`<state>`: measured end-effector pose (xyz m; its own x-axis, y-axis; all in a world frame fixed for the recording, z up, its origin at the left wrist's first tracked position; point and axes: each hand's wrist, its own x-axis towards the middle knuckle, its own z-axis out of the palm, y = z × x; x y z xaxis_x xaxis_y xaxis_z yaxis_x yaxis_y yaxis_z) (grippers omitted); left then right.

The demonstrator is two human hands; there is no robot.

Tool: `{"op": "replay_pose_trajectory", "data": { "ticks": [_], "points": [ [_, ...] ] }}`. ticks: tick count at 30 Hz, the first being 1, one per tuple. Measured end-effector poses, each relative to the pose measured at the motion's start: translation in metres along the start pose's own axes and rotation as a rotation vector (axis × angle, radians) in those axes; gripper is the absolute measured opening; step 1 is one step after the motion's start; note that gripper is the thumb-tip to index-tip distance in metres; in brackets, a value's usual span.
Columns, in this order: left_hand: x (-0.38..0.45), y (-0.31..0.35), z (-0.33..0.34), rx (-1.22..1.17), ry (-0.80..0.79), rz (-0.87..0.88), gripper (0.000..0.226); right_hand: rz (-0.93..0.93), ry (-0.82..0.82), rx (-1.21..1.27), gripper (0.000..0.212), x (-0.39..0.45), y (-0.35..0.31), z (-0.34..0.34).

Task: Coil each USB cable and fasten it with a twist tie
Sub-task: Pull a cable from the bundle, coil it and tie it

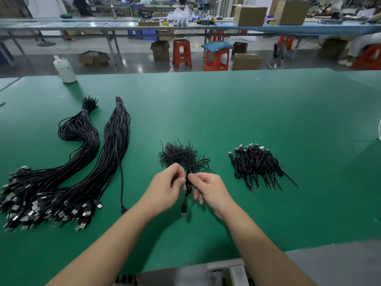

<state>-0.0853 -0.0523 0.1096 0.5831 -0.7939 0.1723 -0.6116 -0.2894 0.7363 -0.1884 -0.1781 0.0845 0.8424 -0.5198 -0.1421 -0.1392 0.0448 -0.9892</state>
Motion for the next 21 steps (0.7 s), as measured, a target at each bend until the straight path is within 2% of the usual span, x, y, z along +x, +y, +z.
{"op": "replay_pose_trajectory", "data": {
  "ticks": [2, 4, 6, 9, 13, 18, 21],
  "points": [
    [-0.002, 0.0032, 0.003, 0.029, 0.025, 0.046, 0.028, 0.004, 0.013, 0.041, 0.027, 0.0005, -0.0003, 0.0026],
    [-0.0035, 0.0032, 0.006, 0.058, 0.035, 0.101, 0.025, 0.015, 0.027, 0.072, 0.016, 0.0006, -0.0015, 0.0048],
    [-0.0046, 0.0014, 0.0089, 0.091, 0.029, 0.14, 0.022, 0.016, 0.052, 0.102, 0.014, 0.0007, -0.0015, 0.005],
    [-0.005, -0.0005, 0.0105, 0.06, 0.054, 0.104, 0.019, -0.029, 0.045, 0.089, 0.004, -0.0008, -0.003, 0.0047],
    [-0.0006, -0.0011, 0.0077, -0.025, 0.089, -0.005, 0.023, -0.046, 0.0, 0.075, 0.012, -0.0025, -0.0036, 0.0047],
    [0.0004, -0.0013, 0.004, 0.017, 0.068, -0.007, 0.025, -0.054, -0.067, 0.067, 0.016, -0.0055, -0.001, 0.0054],
    [0.0019, -0.0029, 0.0009, 0.036, 0.058, 0.0, 0.025, -0.05, -0.1, 0.083, 0.025, -0.0081, 0.0004, 0.0046]
  ]
}}
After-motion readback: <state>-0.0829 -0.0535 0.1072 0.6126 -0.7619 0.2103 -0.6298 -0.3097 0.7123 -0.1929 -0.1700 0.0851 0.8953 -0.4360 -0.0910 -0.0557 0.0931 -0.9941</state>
